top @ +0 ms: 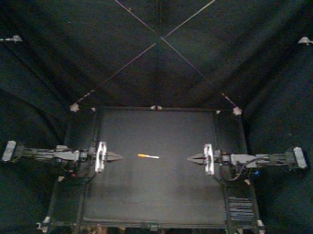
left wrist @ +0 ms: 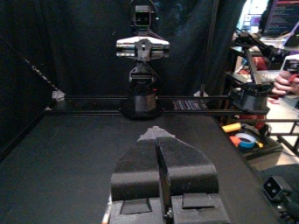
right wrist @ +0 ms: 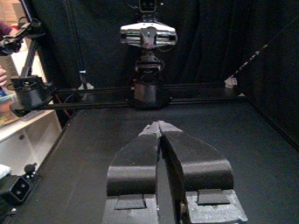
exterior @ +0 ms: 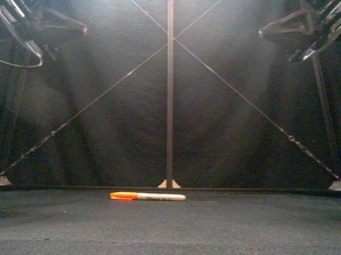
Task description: Uncap the pen
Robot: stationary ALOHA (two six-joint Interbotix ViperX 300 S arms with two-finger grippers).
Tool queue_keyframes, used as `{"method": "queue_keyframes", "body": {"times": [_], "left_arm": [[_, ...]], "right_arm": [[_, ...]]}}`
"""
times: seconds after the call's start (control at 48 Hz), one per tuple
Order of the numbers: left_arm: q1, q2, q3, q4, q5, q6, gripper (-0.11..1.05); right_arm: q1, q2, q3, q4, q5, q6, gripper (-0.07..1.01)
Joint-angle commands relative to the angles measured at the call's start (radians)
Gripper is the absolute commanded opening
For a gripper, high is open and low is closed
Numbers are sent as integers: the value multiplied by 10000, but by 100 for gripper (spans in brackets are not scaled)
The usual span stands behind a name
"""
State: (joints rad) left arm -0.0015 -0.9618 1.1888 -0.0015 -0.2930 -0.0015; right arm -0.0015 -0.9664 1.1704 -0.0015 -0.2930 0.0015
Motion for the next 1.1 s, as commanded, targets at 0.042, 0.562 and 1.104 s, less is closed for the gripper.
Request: {"method": "queue_keyframes", "body": {"times": [0.042, 0.562, 1.104], "left_arm": [[92, 782, -15, 15, -153, 46, -8], [782, 4111, -522, 31, -169, 61, 34], [874, 4157, -337, 0, -92, 31, 103]], "right_arm": [[-138, 782, -77, 46, -107, 61, -1], [-1979, 8514, -3375, -31, -138, 46, 32], [-2102, 11980, -5660, 0, 706, 61, 86]]}}
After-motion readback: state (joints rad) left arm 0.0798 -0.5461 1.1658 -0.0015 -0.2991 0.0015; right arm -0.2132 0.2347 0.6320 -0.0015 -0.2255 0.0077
